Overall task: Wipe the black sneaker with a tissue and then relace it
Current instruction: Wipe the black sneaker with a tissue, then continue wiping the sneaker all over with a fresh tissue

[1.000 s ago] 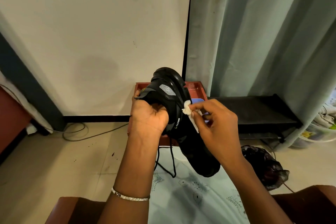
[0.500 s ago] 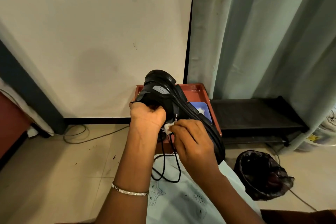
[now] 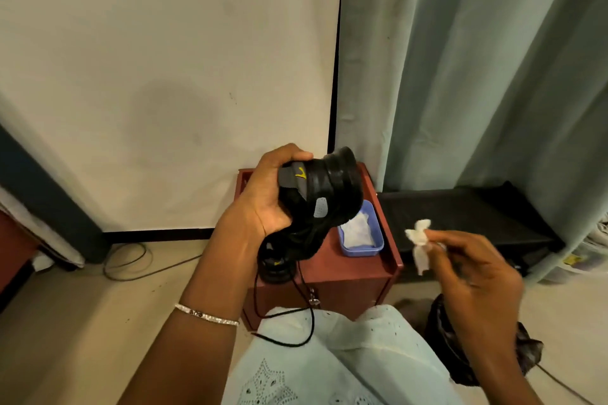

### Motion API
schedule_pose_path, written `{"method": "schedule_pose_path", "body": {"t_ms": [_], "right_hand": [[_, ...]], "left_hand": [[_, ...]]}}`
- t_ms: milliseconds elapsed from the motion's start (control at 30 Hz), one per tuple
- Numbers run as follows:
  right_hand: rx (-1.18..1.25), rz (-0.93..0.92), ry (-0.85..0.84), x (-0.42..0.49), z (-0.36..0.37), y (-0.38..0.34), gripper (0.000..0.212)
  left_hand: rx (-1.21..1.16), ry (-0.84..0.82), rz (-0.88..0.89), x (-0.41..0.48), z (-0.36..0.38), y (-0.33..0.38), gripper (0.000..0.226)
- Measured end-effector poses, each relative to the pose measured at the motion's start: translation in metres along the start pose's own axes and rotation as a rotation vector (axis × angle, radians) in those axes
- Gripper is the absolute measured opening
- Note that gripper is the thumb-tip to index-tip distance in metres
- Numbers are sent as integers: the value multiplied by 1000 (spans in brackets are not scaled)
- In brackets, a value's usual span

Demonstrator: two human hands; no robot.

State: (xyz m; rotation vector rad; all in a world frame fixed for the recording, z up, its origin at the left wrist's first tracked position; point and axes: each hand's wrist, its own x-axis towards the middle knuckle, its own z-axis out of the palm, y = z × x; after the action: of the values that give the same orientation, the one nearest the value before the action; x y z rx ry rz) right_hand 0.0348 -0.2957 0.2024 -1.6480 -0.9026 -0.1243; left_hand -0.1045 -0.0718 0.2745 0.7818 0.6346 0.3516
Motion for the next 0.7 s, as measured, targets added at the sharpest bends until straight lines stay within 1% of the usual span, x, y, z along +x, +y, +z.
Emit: {"method": "schedule_pose_path", "body": {"t_ms": [67,167,200,267,333,400,467,500,600,700], "right_hand": [[-8,46,39,6,-11,7,18],[-33,95,53,10,-17,18,19],[-36,107,53,11,-15,21,19],[-26,129,53,11,-10,23,19],[-12,141,44,11,-3,26,20],[-16,149,30,11,6,29,21],[-2,158,14,10,14,33,22],[6,165,6,9,18,35,21],[-9,164,-29,8,30,40,18],[23,172,-45,9,40,45,19]], "left_hand": [[254,-58,-19,3,10,13,22],[773,-179,-112,11,24,25,9],[972,-190,-125,17,25,26,12],[1406,-177,-115,32,26,21,27],[1801,-122,-94,49,21,6,42],[2061,-60,-48,68,8,-14,46],[2213,-3,43,85,-9,-34,45],[2249,19,81,94,-18,-41,44],[2211,51,86,116,-41,-60,43],[2187,51,124,133,-58,-77,37]]}}
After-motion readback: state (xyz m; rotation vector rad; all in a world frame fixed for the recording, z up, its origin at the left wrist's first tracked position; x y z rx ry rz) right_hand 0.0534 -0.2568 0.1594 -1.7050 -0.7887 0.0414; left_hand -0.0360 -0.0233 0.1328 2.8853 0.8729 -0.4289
